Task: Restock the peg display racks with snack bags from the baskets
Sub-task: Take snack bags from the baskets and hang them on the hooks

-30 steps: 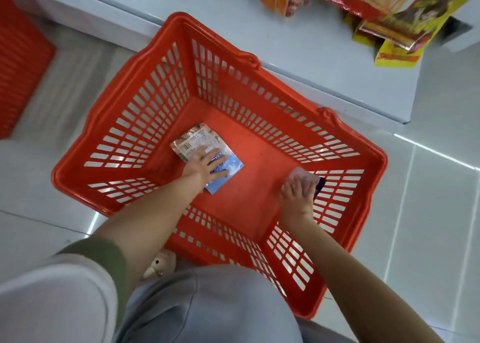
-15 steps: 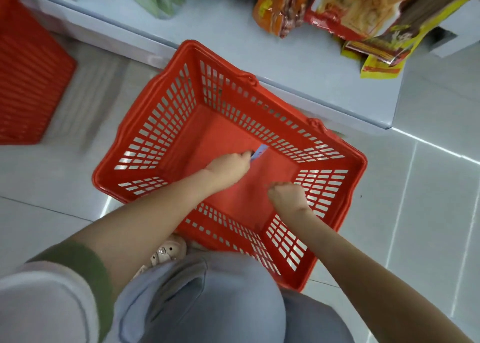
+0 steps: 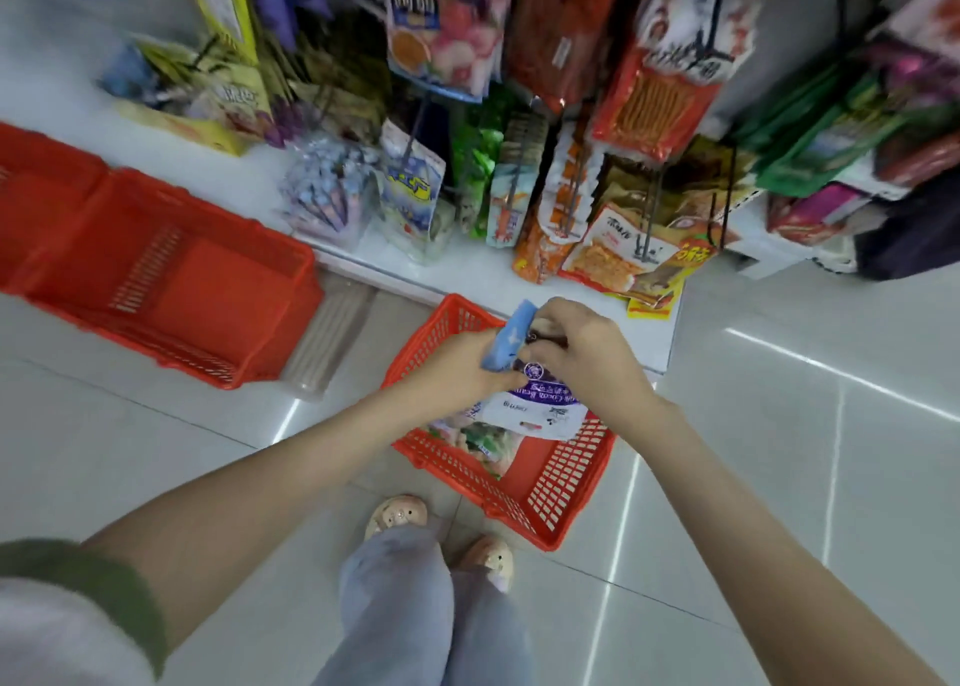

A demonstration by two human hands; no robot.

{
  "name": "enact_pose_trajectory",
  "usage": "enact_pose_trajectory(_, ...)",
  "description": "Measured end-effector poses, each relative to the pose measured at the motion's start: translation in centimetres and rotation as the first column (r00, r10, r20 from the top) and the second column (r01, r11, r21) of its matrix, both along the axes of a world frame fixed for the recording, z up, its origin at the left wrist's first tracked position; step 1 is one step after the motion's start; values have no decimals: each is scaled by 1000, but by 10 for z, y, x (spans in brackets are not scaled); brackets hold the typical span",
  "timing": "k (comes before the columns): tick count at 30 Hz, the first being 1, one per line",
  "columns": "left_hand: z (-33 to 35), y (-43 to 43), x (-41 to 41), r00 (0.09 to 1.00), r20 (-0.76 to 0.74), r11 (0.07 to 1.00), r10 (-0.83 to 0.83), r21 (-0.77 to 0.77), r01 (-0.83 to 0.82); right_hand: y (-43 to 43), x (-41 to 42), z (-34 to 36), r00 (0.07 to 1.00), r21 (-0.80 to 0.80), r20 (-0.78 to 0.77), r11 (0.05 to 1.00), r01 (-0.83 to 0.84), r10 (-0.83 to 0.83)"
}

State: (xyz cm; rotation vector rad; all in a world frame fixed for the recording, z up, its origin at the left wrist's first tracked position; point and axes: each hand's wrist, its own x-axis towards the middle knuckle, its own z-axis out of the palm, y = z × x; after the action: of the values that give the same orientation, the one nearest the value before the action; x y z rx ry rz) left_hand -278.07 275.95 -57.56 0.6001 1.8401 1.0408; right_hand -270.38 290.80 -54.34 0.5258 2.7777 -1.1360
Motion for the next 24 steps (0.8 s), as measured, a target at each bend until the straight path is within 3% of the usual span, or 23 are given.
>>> enact_pose_trajectory(7,207,-18,-28,988,-71,990,137,37,-135,24,-15,204,997,-37,62,998,-52,55)
enact_pose_trajectory(14,367,-19,-31,939,-221,952,263,217,-216,18,-20,364,966,67,-244,992,110,-90)
enact_pose_trajectory(19,439,-17,-51,925,-13,829,379,448,-334,28,-34,420,813,-89,-461,930,357,-356)
enact_pose_trajectory(24,488,-9,-82,881,88,718,465,545,-433,24,-64,456,674,-243,-546,864,441,-497)
